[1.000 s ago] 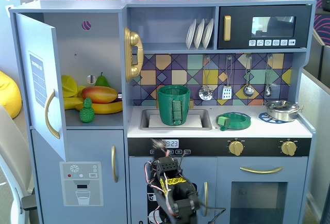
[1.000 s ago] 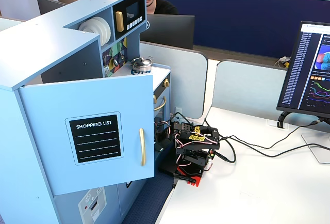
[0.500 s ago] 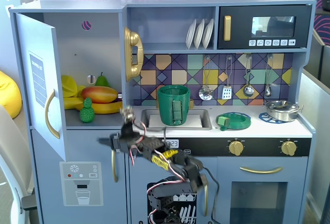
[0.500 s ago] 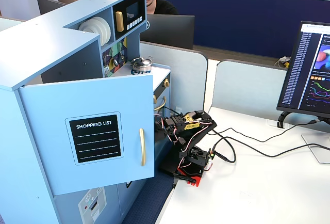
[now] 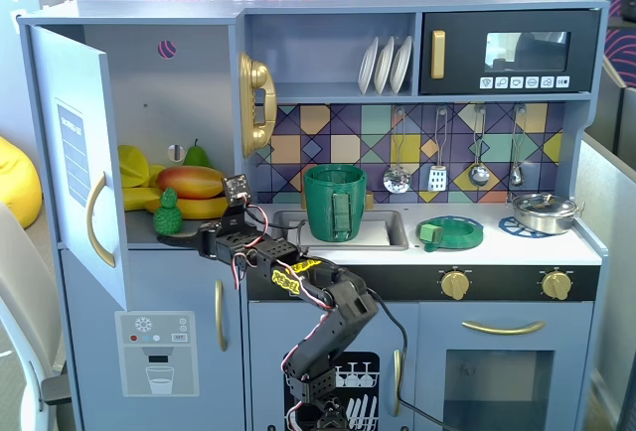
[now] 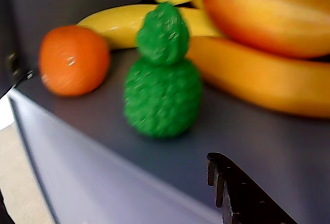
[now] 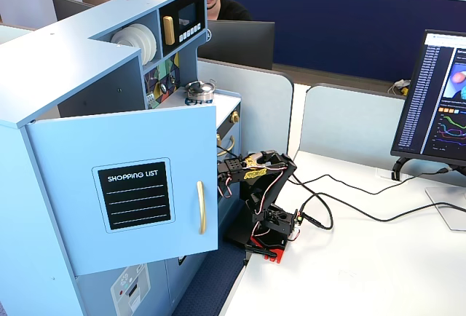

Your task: Pick up the green pineapple from the left cabinet and place it in the green recipient

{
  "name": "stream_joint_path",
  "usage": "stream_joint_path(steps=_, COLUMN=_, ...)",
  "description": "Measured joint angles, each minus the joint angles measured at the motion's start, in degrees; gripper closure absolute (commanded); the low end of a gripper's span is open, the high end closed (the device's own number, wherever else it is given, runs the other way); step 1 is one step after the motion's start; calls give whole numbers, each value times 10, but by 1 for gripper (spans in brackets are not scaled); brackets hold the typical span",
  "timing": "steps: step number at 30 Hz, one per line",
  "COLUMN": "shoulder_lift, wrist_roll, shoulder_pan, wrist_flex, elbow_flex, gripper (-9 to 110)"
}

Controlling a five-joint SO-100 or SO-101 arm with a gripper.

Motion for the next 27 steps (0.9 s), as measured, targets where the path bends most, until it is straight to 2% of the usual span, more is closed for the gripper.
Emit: stream_joint_path(steps=27, shoulder_lift=-265, wrist_roll=-47, shoulder_pan=2, wrist_flex=-60, elbow_flex=-211, gripper=51)
